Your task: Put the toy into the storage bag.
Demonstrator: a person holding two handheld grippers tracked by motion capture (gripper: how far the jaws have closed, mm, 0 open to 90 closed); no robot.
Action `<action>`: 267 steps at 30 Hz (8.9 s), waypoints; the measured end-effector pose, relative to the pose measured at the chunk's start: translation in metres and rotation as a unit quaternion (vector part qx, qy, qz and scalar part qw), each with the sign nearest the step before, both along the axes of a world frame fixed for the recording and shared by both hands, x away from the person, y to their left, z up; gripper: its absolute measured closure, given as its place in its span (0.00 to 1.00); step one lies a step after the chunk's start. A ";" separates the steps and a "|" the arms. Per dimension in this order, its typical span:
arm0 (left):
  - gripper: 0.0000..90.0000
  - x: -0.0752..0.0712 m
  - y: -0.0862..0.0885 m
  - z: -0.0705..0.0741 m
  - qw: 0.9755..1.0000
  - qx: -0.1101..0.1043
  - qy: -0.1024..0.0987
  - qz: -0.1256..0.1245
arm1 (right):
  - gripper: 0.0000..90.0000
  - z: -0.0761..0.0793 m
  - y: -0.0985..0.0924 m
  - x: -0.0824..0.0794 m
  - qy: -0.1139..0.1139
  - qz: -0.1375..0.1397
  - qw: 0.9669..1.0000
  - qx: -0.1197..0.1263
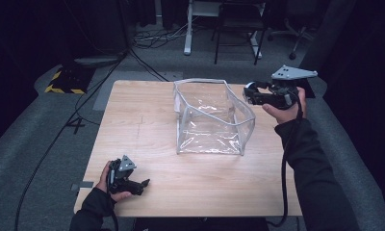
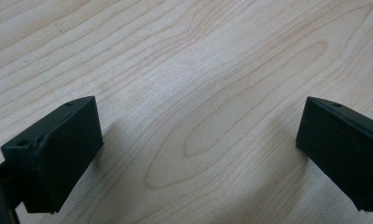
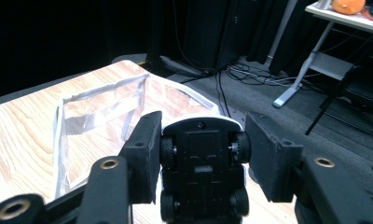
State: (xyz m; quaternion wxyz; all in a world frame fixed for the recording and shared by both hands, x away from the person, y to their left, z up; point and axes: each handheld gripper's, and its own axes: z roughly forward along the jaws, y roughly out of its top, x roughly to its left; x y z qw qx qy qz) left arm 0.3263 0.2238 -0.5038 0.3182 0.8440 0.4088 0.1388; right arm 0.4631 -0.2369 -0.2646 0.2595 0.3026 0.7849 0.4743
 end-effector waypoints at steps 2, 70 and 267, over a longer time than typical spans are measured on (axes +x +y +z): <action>0.01 0.000 0.000 0.000 1.000 0.000 0.000 0.000 | 0.54 -0.001 0.006 0.003 0.005 0.006 1.000 0.000; 0.01 0.000 0.000 0.000 1.000 0.001 -0.002 -0.002 | 0.54 -0.042 0.102 0.056 0.161 0.055 0.960 -0.221; 0.01 -0.001 0.001 0.000 1.000 0.002 -0.003 0.002 | 0.29 -0.053 -0.048 0.003 0.043 -0.093 0.992 -0.077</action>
